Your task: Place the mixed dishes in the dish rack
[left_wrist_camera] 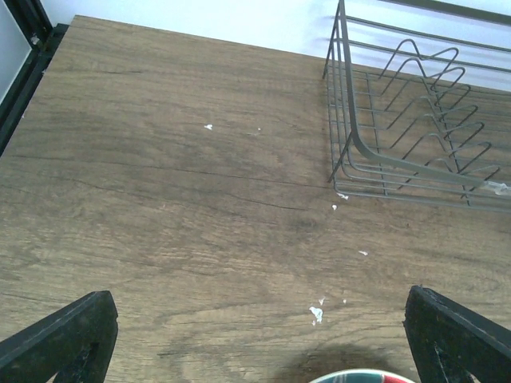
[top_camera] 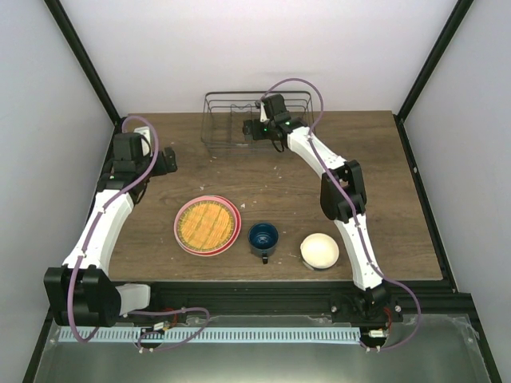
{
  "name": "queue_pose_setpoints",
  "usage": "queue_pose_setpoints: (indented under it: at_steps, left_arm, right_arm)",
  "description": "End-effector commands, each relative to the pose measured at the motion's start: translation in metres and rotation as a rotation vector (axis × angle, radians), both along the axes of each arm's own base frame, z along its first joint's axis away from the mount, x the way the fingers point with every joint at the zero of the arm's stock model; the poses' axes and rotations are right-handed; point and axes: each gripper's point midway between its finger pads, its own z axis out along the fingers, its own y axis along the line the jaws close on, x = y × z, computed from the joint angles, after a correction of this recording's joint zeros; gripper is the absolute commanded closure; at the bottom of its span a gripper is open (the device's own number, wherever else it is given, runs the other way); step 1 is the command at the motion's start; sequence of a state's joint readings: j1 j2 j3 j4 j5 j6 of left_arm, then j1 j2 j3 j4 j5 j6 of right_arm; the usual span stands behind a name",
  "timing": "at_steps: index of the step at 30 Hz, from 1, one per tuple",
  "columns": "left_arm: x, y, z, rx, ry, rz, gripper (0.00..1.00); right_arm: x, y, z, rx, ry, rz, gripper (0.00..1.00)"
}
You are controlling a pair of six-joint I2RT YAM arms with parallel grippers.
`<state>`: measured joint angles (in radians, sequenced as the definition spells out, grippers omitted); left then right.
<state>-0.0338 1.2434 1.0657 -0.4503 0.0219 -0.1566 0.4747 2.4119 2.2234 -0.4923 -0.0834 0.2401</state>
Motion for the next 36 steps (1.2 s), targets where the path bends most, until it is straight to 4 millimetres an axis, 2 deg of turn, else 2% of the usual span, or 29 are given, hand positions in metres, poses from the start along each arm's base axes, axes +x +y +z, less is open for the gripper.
queue_pose_setpoints:
  at_steps: [1,6,8,11,15,27,32,36]
  left_arm:
    - [0.002,-0.005,-0.001,-0.004,-0.009,-0.021,0.0]
    - [0.004,-0.006,-0.002,-0.002,-0.007,-0.035,0.0]
    - [0.004,-0.007,-0.002,-0.002,-0.006,-0.037,0.0]
    - [0.004,-0.007,-0.004,-0.002,0.0,-0.037,0.0]
    - [0.005,-0.006,-0.006,-0.002,0.0,-0.029,0.0]
    - [0.011,-0.007,-0.006,-0.009,0.008,-0.036,0.0]
    - [0.014,-0.008,-0.007,-0.011,0.01,-0.035,0.0]
    - [0.015,-0.008,-0.01,-0.013,0.017,-0.037,0.0]
  right_arm:
    - [-0.006,0.005,-0.016,-0.027,0.033,0.042,0.0]
    - [-0.008,0.003,-0.018,-0.038,0.04,0.048,0.0]
    - [-0.007,0.003,-0.038,-0.054,0.067,0.048,0.0]
    - [-0.006,-0.005,-0.046,-0.082,0.081,0.022,0.0]
    - [0.003,-0.029,-0.053,-0.103,0.102,-0.068,0.0]
    - [0.027,-0.102,-0.058,-0.15,0.123,-0.24,0.0]
    - [0.033,-0.118,-0.063,-0.171,0.117,-0.248,0.0]
    - [0.032,-0.118,-0.071,-0.191,0.127,-0.229,0.0]
